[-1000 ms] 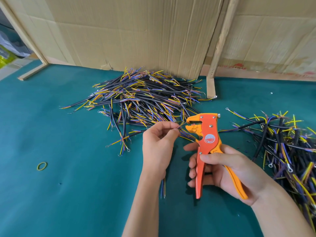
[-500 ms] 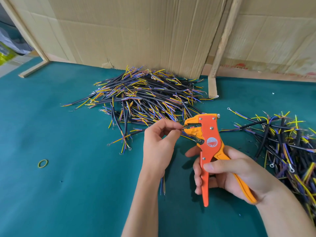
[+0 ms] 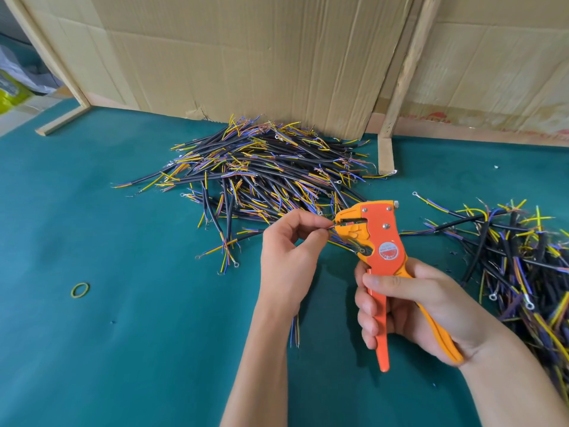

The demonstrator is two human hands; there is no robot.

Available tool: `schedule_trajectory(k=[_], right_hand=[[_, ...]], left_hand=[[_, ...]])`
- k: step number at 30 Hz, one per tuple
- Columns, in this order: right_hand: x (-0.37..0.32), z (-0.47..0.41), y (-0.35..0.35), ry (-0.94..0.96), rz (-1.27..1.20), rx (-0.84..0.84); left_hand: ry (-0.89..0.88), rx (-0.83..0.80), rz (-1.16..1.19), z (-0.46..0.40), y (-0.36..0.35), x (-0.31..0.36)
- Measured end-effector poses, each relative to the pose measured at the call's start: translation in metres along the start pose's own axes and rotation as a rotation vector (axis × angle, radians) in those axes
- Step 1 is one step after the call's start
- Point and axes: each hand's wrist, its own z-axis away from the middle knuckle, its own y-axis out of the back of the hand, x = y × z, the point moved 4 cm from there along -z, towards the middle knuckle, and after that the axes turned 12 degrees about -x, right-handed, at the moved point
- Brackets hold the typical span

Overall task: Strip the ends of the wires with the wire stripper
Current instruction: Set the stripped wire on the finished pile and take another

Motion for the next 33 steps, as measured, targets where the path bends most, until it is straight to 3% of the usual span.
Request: schedule_trajectory(k=[19, 25, 33], right_hand=[[0.003, -0.006, -0.006, 0.036, -0.009, 0.083], [0.005, -0.012, -0.008, 0.095, 0.006, 0.245], [0.002, -0.011, -0.007, 0.169, -0.157, 0.085]], left_hand=[[-0.006, -0.021, 0.071, 0.001, 0.001, 0.000], [-0.023, -0.013, 0.095, 0.000, 0.000, 0.000], [0.048, 0.061, 0.081, -0.001, 0.004, -0.008]])
